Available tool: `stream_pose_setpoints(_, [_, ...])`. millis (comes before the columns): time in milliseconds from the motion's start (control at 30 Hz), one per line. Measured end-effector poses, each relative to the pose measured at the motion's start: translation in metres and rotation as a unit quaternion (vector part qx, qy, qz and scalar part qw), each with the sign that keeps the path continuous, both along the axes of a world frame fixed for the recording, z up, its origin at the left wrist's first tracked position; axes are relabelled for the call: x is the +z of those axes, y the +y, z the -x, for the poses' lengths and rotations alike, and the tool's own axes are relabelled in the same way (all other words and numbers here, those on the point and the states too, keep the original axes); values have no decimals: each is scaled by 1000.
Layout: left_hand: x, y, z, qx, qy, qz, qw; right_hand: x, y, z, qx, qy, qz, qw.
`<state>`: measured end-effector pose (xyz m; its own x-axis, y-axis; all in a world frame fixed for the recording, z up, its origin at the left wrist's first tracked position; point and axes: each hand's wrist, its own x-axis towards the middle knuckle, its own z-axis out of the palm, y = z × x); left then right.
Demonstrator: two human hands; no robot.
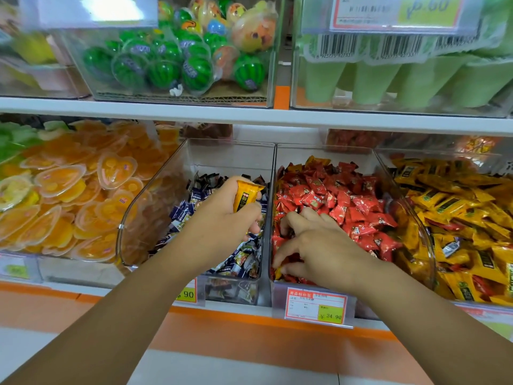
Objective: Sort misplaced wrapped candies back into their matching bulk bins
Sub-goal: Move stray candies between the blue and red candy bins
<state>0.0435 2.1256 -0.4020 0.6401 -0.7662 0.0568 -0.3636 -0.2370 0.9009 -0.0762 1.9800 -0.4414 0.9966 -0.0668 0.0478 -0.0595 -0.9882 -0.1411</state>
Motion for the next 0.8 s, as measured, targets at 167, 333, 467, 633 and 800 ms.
stream_pose_setpoints(167, [4,2,0,7,-3,2,1000,-5,-7,3,-36,-113,-138,983])
stream_pose_setpoints(333, [7,1,3,-11,-49,-4,999,27,-10,14,-137,-213,-424,869])
stream_pose_setpoints(467, [8,-3,12,-48,-53,-8,997,39,-3,16,-139,-226,-572,776])
stream_pose_setpoints(633, [9,-6,16,-37,-104,2,994,52,-2,19,-133,-197,-619,748])
stream_pose_setpoints(800, [9,0,12,-57,-109,-21,992,60,-31,45,-162,92,-222,957])
